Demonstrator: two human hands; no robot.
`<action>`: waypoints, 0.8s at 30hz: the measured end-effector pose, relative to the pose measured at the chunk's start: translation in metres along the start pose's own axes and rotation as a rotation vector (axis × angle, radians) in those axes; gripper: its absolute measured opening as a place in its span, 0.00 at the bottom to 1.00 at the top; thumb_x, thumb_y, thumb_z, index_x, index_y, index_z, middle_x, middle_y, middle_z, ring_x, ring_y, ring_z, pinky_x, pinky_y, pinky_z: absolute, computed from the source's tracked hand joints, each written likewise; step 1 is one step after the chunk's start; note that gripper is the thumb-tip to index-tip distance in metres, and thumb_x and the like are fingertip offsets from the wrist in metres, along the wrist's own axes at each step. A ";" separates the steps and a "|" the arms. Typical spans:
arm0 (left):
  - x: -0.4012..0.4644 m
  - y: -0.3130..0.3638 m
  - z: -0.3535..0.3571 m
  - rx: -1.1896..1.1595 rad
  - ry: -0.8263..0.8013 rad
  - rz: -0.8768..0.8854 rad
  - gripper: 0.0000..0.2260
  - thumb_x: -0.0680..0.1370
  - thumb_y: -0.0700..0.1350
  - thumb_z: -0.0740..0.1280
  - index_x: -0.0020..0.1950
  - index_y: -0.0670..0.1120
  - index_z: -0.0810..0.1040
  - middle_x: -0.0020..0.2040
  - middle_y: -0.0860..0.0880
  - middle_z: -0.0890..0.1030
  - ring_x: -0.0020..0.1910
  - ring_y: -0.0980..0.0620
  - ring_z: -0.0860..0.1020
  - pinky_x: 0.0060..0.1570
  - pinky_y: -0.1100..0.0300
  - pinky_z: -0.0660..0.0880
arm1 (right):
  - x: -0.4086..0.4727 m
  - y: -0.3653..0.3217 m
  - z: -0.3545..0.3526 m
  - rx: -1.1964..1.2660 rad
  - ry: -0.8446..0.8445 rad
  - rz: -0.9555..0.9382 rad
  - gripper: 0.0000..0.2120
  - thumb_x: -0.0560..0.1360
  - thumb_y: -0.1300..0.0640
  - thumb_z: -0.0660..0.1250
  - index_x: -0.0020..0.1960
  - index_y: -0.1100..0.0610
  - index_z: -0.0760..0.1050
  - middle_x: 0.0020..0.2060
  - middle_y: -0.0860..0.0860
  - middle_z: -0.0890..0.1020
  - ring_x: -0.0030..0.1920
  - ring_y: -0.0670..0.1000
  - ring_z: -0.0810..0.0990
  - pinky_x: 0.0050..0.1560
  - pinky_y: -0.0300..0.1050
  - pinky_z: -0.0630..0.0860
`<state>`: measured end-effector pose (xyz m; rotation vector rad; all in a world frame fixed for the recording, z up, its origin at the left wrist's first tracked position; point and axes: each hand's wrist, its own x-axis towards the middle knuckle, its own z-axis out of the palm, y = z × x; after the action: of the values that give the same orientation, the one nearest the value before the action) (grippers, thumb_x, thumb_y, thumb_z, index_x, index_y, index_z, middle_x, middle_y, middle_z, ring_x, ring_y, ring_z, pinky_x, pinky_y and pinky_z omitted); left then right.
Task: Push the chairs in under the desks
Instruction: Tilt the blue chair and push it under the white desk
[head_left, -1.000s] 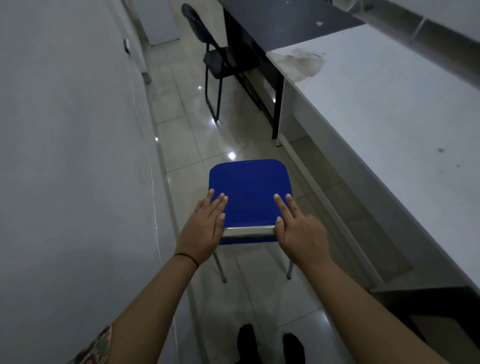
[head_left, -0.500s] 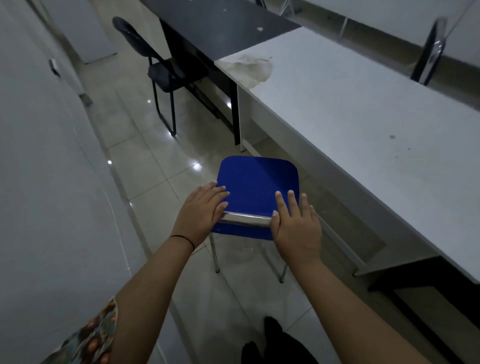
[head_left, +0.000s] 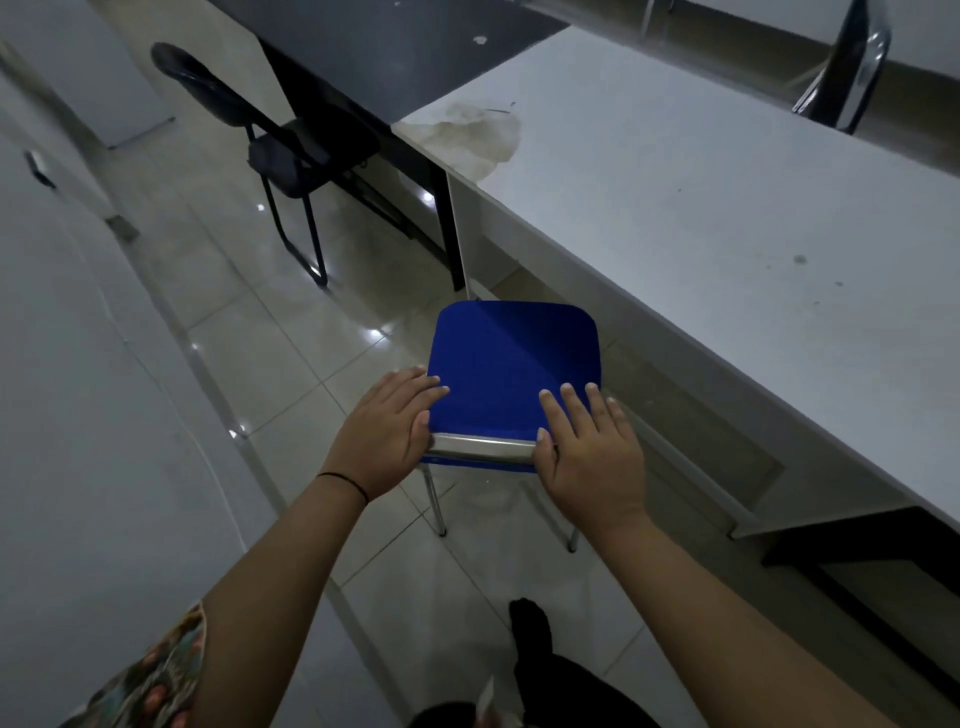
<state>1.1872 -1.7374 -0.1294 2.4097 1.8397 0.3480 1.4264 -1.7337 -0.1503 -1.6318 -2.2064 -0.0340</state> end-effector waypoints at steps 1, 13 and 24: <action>0.003 -0.007 0.000 -0.003 0.008 -0.002 0.22 0.80 0.46 0.47 0.63 0.41 0.75 0.61 0.44 0.78 0.65 0.47 0.71 0.69 0.54 0.60 | 0.003 -0.004 0.003 -0.002 0.004 0.004 0.21 0.78 0.51 0.53 0.62 0.59 0.78 0.57 0.60 0.81 0.61 0.64 0.77 0.60 0.60 0.75; 0.014 -0.053 -0.010 -0.116 0.012 0.306 0.18 0.75 0.43 0.55 0.56 0.39 0.80 0.54 0.44 0.82 0.52 0.48 0.80 0.53 0.59 0.76 | 0.006 -0.044 0.020 -0.037 0.127 0.176 0.25 0.81 0.49 0.46 0.62 0.58 0.78 0.57 0.59 0.81 0.61 0.63 0.77 0.61 0.57 0.74; 0.048 -0.129 -0.022 -0.094 -0.044 0.451 0.19 0.75 0.44 0.54 0.55 0.39 0.81 0.53 0.43 0.82 0.48 0.47 0.81 0.49 0.57 0.77 | 0.036 -0.106 0.035 -0.042 0.056 0.347 0.21 0.78 0.51 0.53 0.63 0.57 0.77 0.57 0.56 0.82 0.62 0.61 0.77 0.60 0.55 0.74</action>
<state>1.0723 -1.6580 -0.1288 2.7193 1.2164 0.3971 1.3095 -1.7254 -0.1488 -1.9887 -1.8650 -0.0302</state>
